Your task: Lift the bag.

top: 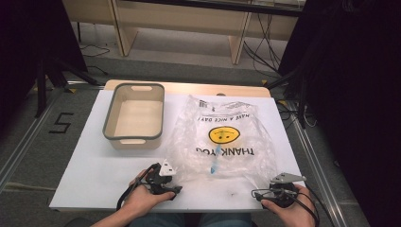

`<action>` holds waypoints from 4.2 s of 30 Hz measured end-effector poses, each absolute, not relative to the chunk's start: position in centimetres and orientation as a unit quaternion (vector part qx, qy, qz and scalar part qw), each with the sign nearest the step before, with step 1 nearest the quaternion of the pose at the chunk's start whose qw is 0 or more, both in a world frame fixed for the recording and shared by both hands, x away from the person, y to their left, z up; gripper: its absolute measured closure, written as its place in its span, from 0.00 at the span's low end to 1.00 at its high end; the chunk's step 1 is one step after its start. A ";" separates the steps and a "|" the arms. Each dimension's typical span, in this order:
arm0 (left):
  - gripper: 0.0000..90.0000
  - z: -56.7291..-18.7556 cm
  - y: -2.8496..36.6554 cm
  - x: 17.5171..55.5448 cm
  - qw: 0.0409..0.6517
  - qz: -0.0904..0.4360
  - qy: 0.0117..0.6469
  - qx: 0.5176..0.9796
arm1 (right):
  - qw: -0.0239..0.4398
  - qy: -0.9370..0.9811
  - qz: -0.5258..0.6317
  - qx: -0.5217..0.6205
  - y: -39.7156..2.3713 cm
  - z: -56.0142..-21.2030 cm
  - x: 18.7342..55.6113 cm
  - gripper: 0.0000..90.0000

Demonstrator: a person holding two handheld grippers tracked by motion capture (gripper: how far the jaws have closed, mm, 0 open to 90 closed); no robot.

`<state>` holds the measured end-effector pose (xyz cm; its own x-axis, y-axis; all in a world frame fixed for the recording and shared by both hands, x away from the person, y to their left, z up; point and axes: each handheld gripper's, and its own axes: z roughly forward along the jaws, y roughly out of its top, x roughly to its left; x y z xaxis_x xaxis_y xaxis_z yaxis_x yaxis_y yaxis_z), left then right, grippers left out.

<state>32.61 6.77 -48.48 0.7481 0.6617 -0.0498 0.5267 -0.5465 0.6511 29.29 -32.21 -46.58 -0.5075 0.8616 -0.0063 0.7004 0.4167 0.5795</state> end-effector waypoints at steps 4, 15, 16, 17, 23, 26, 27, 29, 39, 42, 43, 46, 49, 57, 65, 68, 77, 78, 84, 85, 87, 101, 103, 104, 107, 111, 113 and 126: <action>0.69 -48.4 6.5 32.7 0.326 0.111 0.332 0.878 | 0.151 0.834 0.251 0.467 -32.2 -46.9 29.5 0.55; 0.99 -48.0 5.9 33.1 0.335 0.113 0.319 0.879 | 0.156 0.833 0.249 0.469 -32.4 -46.7 29.7 0.98; 0.99 -47.7 6.1 33.1 0.340 0.118 0.318 0.877 | 0.162 0.830 0.252 0.471 -32.4 -46.5 29.6 0.99; 0.99 -47.3 6.2 33.1 0.348 0.126 0.316 0.874 | 0.166 0.827 0.255 0.473 -32.5 -46.3 29.6 0.99; 0.99 -45.0 6.8 33.0 0.390 0.169 0.300 0.854 | 0.208 0.802 0.276 0.487 -33.2 -45.0 29.6 1.00; 1.00 -44.0 7.1 33.1 0.408 0.182 0.297 0.844 | 0.227 0.790 0.285 0.493 -33.5 -44.5 29.5 1.00; 1.00 -43.7 7.1 33.1 0.411 0.186 0.295 0.842 | 0.233 0.786 0.287 0.495 -33.5 -44.3 29.5 1.00; 1.00 -43.2 7.3 33.1 0.419 0.193 0.292 0.838 | 0.243 0.779 0.291 0.499 -33.7 -44.1 29.5 1.00; 1.00 -41.8 7.6 33.3 0.445 0.217 0.285 0.821 | 0.269 0.757 0.301 0.515 -34.4 -43.4 29.5 1.00; 1.00 -41.5 7.7 33.3 0.455 0.230 0.281 0.813 | 0.273 0.752 0.303 0.517 -34.5 -43.3 29.5 1.00; 1.00 -41.3 7.7 33.4 0.458 0.235 0.281 0.810 | 0.275 0.751 0.304 0.518 -34.5 -43.2 29.5 1.00; 1.00 -40.7 7.8 33.6 0.468 0.243 0.281 0.802 | 0.282 0.746 0.308 0.518 -34.5 -43.1 29.5 1.00; 1.00 -40.0 7.6 33.9 0.477 0.251 0.277 0.796 | 0.288 0.741 0.313 0.520 -34.6 -42.8 29.7 1.00; 1.00 -36.9 7.0 34.6 0.505 0.279 0.264 0.773 | 0.315 0.719 0.327 0.527 -34.7 -41.8 30.1 1.00; 1.00 -34.9 7.0 35.2 0.521 0.297 0.261 0.757 | 0.333 0.702 0.331 0.535 -35.3 -41.2 30.6 1.00; 1.00 -34.6 7.0 35.4 0.523 0.298 0.262 0.754 | 0.341 0.694 0.332 0.539 -35.6 -41.0 30.7 1.00; 1.00 -33.7 6.8 35.4 0.533 0.301 0.257 0.747 | 0.377 0.665 0.341 0.547 -36.1 -39.8 31.2 1.00; 1.00 -33.7 6.7 35.4 0.535 0.301 0.257 0.746 | 0.382 0.661 0.342 0.547 -36.1 -39.6 31.2 1.00; 1.00 -33.4 6.9 35.5 0.540 0.302 0.260 0.741 | 0.415 0.636 0.358 0.543 -36.4 -38.2 31.4 1.00; 1.00 -33.4 6.9 35.6 0.540 0.304 0.262 0.740 | 0.419 0.632 0.362 0.542 -36.5 -38.0 31.4 1.00; 1.00 -33.5 7.1 35.7 0.541 0.303 0.267 0.738 | 0.427 0.627 0.369 0.537 -36.4 -37.4 31.5 1.00; 1.00 -33.1 8.6 36.1 0.551 0.309 0.286 0.721 | 0.469 0.597 0.417 0.499 -35.0 -32.9 33.1 1.00; 1.00 -33.0 8.8 36.4 0.554 0.307 0.293 0.716 | 0.472 0.597 0.419 0.495 -34.8 -32.4 33.3 1.00; 1.00 -33.0 9.0 36.5 0.555 0.308 0.294 0.714 | 0.473 0.596 0.421 0.493 -34.7 -32.2 33.4 1.00; 1.00 -32.8 9.1 36.4 0.561 0.308 0.297 0.708 | 0.475 0.594 0.425 0.491 -34.6 -31.8 33.6 1.00; 1.00 -32.1 9.2 36.2 0.565 0.314 0.288 0.706 | 0.479 0.589 0.432 0.487 -34.5 -31.3 33.5 1.00; 1.00 -31.7 9.2 36.1 0.569 0.317 0.287 0.702 | 0.480 0.588 0.433 0.486 -34.5 -31.1 33.5 1.00; 1.00 -30.3 8.5 35.9 0.588 0.324 0.273 0.689 | 0.472 0.589 0.434 0.492 -34.7 -31.5 33.7 1.00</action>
<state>35.88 8.52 -30.33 0.6414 0.7571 0.1244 -0.0045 -0.1584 0.9874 33.69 -34.69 -31.52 -0.0696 0.9891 -0.1295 0.1691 0.1396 0.9757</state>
